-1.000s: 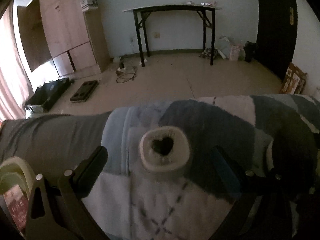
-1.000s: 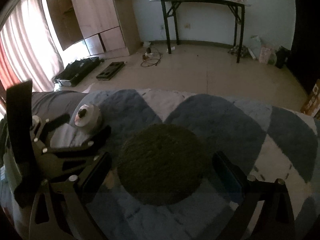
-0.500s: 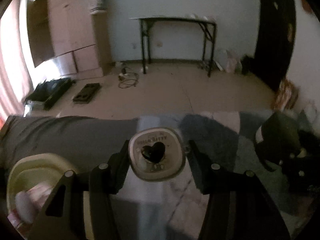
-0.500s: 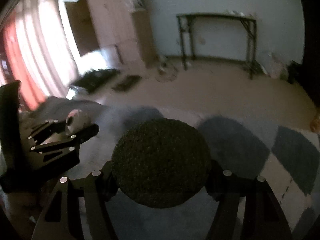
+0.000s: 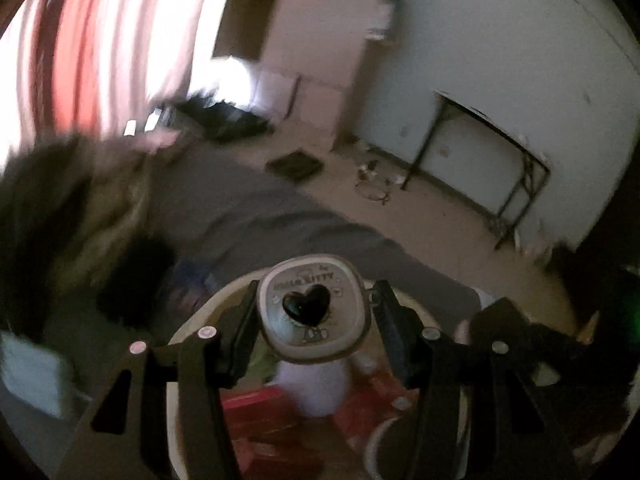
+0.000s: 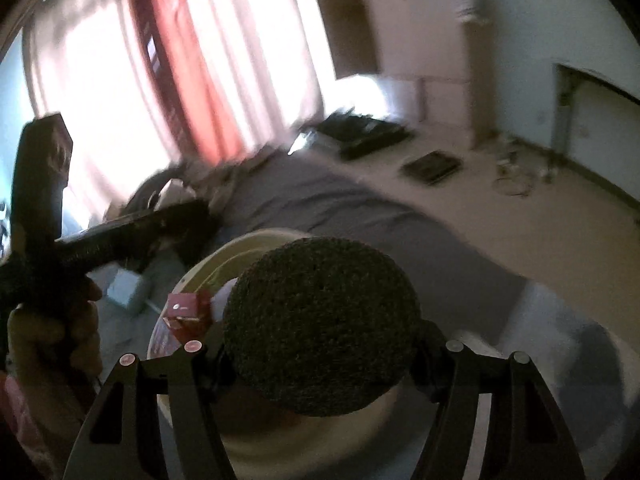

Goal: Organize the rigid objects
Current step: 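Carry the white container and black cylinder over the basin with both tools, then open both tools to drop the items into the basin and withdraw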

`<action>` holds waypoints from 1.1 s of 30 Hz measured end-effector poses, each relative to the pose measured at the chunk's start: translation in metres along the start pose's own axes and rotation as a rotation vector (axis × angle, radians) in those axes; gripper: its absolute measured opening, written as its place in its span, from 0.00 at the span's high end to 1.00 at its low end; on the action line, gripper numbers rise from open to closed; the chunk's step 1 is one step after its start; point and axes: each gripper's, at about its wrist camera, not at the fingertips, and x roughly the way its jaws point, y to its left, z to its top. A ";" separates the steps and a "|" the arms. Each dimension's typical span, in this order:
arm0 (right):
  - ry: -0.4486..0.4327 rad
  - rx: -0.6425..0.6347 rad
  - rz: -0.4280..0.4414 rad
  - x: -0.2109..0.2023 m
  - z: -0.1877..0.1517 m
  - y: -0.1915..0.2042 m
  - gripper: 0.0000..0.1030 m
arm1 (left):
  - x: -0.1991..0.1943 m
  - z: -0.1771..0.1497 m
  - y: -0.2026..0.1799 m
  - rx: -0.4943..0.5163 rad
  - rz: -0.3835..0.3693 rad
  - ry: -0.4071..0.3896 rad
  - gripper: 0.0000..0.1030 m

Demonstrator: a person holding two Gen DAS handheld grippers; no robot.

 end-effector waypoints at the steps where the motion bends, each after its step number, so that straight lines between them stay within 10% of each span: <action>1: 0.024 -0.005 -0.002 0.014 0.004 0.005 0.35 | 0.005 -0.002 0.008 -0.024 0.001 0.009 0.45; 18: 0.156 0.026 -0.004 0.092 0.022 0.015 0.27 | 0.058 -0.012 0.033 -0.121 0.047 0.195 0.45; 20: 0.130 0.011 -0.006 0.081 0.020 0.017 0.13 | 0.050 -0.009 0.033 -0.122 0.020 0.179 0.41; 24: 0.027 0.025 -0.007 0.036 0.015 0.012 0.08 | 0.022 0.000 0.023 -0.118 0.020 0.099 0.01; 33: -0.054 -0.099 -0.189 -0.080 -0.066 -0.013 0.00 | -0.003 0.018 -0.065 -0.016 -0.106 0.019 0.00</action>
